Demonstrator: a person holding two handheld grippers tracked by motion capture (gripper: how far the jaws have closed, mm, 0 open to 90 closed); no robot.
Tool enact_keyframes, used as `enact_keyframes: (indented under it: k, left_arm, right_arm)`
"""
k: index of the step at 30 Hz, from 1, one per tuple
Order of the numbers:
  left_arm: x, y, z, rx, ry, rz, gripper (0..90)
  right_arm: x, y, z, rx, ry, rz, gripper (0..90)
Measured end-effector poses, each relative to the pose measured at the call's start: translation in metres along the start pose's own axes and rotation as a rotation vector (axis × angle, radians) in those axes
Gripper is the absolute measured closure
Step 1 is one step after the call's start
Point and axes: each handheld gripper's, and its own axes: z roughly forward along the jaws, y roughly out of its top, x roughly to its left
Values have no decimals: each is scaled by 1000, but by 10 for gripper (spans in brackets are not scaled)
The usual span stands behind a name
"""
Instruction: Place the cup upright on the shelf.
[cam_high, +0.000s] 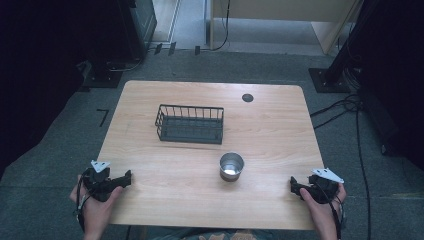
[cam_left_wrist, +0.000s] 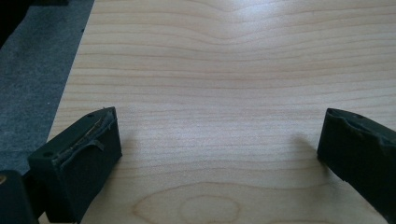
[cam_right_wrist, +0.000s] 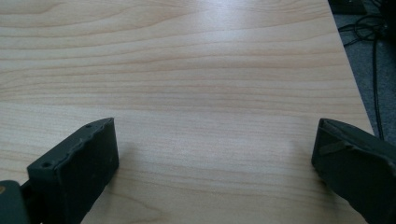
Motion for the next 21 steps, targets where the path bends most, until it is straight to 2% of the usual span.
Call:
enact_keyframes:
  k: [3, 5, 11, 15, 21]
  left_arm:
    - [0, 0, 0, 0, 0, 0, 0]
    - [0, 0, 0, 0, 0, 0, 0]
    - [0, 0, 0, 0, 0, 1, 0]
    - [0, 0, 0, 0, 0, 1, 0]
    - [0, 0, 0, 0, 0, 1, 0]
  right_arm:
    - [3, 1, -4, -10, -38, 5, 25]
    - [8, 4, -9, -41, -50, 9, 36]
    - [22, 18, -25, -102, -12, 12, 39]
    - [30, 25, -30, -125, -14, -1, 52]
    - [49, 42, -38, -162, 45, -25, 45]
